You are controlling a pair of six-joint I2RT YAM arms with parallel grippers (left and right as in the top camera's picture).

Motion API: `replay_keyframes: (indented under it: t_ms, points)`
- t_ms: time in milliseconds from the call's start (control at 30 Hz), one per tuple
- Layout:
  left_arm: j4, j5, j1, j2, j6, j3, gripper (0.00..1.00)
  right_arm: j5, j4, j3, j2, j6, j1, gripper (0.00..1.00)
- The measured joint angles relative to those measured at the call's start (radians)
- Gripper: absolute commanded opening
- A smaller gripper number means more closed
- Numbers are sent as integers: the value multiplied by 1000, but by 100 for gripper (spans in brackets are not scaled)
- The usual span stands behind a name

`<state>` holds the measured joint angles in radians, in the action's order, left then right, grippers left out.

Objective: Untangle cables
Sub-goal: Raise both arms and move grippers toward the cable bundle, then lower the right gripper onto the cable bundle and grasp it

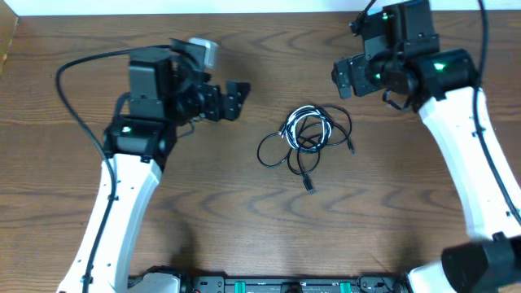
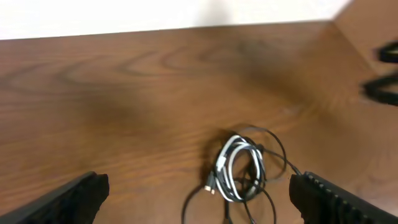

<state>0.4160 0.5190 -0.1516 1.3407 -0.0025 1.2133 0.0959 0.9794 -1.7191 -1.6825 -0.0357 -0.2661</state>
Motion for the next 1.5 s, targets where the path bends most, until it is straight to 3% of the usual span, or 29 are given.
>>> replay_keyframes:
  t_ms: [300,500,667,933,1167,1333,1500]
  points:
    - [-4,-1,-55,0,23,0,98,53,-22,8,-203,-23,0,91]
    - [-4,-1,-67,0,21,0,98,114,-41,12,-299,-35,-2,80]
    - [-5,-1,-67,-3,-1,0,98,141,-38,13,-325,-38,-4,77]
    - [-7,-2,-67,-26,-9,3,98,182,-21,44,-325,-64,-6,87]
    - [-10,-2,-67,-33,-9,37,98,187,17,100,-325,-246,-6,97]
    - [-9,-2,-67,-35,-9,37,98,189,14,101,-325,-393,-6,90]
    - [-8,-2,-67,-35,-9,37,98,189,-40,108,-325,-451,-6,79]
